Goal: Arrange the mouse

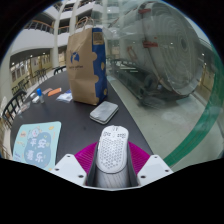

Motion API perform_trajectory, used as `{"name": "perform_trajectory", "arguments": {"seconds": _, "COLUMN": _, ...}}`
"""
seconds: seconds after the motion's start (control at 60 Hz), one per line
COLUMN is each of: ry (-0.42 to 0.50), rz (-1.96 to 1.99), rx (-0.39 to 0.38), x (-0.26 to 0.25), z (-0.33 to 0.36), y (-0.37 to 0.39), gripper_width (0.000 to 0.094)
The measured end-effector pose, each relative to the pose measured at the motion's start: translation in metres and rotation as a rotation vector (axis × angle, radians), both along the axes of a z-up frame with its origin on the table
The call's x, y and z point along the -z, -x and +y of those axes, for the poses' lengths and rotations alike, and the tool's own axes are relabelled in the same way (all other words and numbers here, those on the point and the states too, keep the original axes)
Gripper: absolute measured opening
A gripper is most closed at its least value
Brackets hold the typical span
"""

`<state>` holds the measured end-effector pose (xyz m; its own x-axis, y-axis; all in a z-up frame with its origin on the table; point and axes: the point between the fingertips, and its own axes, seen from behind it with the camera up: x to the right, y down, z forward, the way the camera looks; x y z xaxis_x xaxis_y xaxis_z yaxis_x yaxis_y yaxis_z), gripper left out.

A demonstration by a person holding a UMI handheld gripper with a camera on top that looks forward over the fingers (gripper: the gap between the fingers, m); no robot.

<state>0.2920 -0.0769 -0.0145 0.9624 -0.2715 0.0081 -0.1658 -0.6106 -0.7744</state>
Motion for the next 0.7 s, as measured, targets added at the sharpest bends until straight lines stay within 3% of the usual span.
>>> {"name": "perform_trajectory", "arguments": {"seconds": 0.1, "ry": -0.008, "rz": 0.052, "rx": 0.059, "x": -0.001, "z": -0.001, "y": -0.002, "gripper_width": 0.0369}}
{"name": "perform_trajectory", "arguments": {"seconds": 0.183, "ry": -0.049, "rz": 0.004, "rx": 0.082, "x": -0.023, "z": -0.009, "y": 0.001, "gripper_width": 0.0358}}
{"name": "perform_trajectory", "arguments": {"seconds": 0.267, "ry": -0.161, "rz": 0.005, "rx": 0.055, "x": -0.078, "z": -0.014, "y": 0.04, "gripper_width": 0.0358}}
{"name": "perform_trajectory", "arguments": {"seconds": 0.383, "ry": -0.266, "rz": -0.022, "rx": -0.058, "x": -0.14, "z": 0.003, "y": 0.131, "gripper_width": 0.0357}}
{"name": "perform_trajectory", "arguments": {"seconds": 0.467, "ry": -0.265, "rz": -0.043, "rx": -0.161, "x": -0.14, "z": 0.023, "y": 0.201, "gripper_width": 0.0356}}
{"name": "perform_trajectory", "arguments": {"seconds": 0.567, "ry": -0.183, "rz": -0.023, "rx": -0.24, "x": -0.096, "z": 0.039, "y": 0.259, "gripper_width": 0.0355}}
{"name": "perform_trajectory", "arguments": {"seconds": 0.7, "ry": -0.043, "rz": 0.013, "rx": -0.238, "x": -0.025, "z": 0.04, "y": 0.279, "gripper_width": 0.0356}}
